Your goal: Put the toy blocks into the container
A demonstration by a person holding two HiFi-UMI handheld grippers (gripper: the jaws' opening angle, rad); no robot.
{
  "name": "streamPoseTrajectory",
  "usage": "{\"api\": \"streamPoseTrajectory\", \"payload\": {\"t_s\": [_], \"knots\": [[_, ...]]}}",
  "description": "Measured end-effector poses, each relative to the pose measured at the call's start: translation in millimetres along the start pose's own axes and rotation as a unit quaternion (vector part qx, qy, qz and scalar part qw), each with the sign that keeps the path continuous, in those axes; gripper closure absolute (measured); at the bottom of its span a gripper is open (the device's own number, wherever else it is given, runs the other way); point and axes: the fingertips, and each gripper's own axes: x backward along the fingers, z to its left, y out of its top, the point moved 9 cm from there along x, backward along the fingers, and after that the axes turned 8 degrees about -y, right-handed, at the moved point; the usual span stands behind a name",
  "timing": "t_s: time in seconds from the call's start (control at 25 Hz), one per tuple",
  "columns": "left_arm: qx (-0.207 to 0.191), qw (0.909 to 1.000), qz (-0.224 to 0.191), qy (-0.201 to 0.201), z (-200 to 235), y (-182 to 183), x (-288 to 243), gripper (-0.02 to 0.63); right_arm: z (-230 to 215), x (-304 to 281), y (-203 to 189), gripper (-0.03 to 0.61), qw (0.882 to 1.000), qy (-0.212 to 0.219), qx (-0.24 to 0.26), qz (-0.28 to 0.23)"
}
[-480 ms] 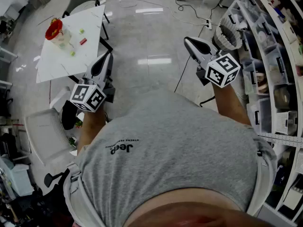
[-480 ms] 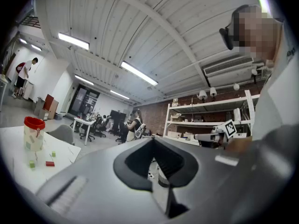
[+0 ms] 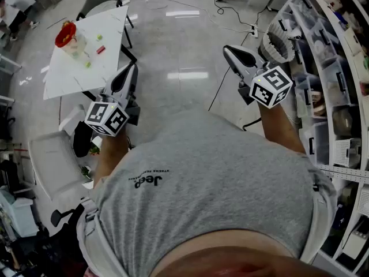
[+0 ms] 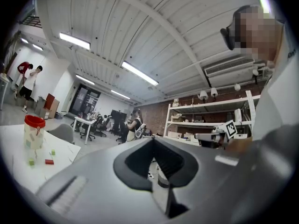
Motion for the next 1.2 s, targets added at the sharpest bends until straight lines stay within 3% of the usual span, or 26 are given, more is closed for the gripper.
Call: {"api": "streamPoseTrajectory", "payload": {"t_s": [0.2, 0.24, 0.28, 0.4, 0.96, 1.2], "knots": [[0.006, 1.0000, 0.006, -0.004, -7, -2, -9, 0.534, -10, 5, 0, 0.575, 1.000, 0.008, -0.009, -0.006], [0.008, 0.9999, 0.006, -0.008, -10, -2, -12, 0.458, -13, 7, -1, 0.575, 1.000, 0.011, -0.009, -0.005], [0.007, 0.9999, 0.007, -0.010, -12, -3, -14, 0.341, -15, 9, -2, 0.575, 1.000, 0.014, -0.009, -0.004], [0.001, 0.9999, 0.011, -0.006, -20, -4, -21, 0.242, -21, 14, -6, 0.575, 1.000, 0.023, -0.010, -0.003], [-0.008, 0.9991, 0.025, 0.035, -92, -22, -65, 0.222, -93, 35, -10, 0.575, 0.996, 0.080, -0.024, -0.013], [0.001, 0.9982, 0.038, 0.047, -90, -29, -75, 0.222, -105, 17, -8, 0.575, 0.994, 0.101, -0.024, -0.021]]}}
